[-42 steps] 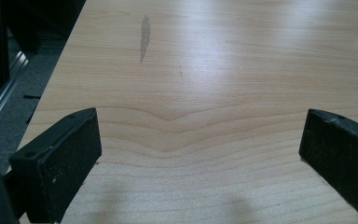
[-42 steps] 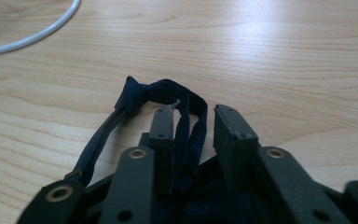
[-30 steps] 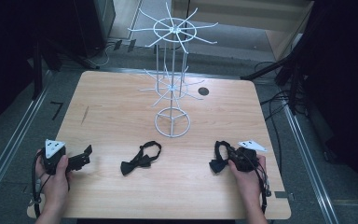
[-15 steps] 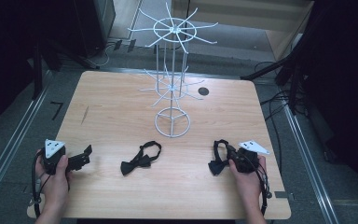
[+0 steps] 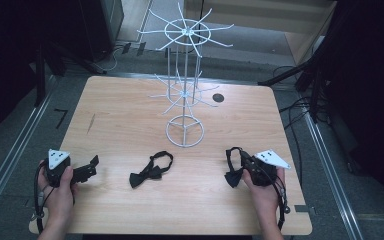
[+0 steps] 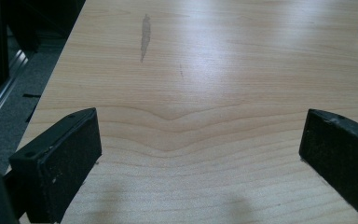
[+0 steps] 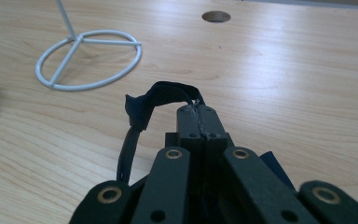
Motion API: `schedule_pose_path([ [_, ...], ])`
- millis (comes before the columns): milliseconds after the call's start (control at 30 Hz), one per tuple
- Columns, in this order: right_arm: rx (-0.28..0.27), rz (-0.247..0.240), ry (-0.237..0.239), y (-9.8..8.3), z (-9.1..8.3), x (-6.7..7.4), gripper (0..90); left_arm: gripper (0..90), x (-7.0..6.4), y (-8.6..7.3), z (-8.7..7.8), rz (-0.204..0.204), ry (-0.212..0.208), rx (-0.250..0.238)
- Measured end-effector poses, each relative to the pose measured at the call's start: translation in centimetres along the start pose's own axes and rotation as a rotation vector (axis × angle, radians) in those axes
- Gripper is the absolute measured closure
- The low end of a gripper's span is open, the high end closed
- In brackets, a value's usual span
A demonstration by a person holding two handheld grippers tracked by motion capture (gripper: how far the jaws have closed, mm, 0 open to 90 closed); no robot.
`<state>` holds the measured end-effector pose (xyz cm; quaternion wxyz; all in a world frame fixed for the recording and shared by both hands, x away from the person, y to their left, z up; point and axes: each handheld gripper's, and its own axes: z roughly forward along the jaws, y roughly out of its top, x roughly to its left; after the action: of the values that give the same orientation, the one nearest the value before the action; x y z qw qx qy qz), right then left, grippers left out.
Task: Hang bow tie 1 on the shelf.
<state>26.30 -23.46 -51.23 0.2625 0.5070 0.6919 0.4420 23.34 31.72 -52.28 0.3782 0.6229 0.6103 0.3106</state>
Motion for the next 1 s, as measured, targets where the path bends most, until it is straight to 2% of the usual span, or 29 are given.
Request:
schedule_pose_path([
  [400, -0.065, -0.004, 0.026, 1.2, -0.7, 1.0, 90.0, 0.0, 0.0, 0.0, 0.0, -0.001, -0.001, -0.001],
  [1000, -0.133, -0.011, 0.031, 3.4, -1.5, 1.2, 90.0, 0.0, 0.0, 0.0, 0.0, -0.002, -0.001, -0.004],
])
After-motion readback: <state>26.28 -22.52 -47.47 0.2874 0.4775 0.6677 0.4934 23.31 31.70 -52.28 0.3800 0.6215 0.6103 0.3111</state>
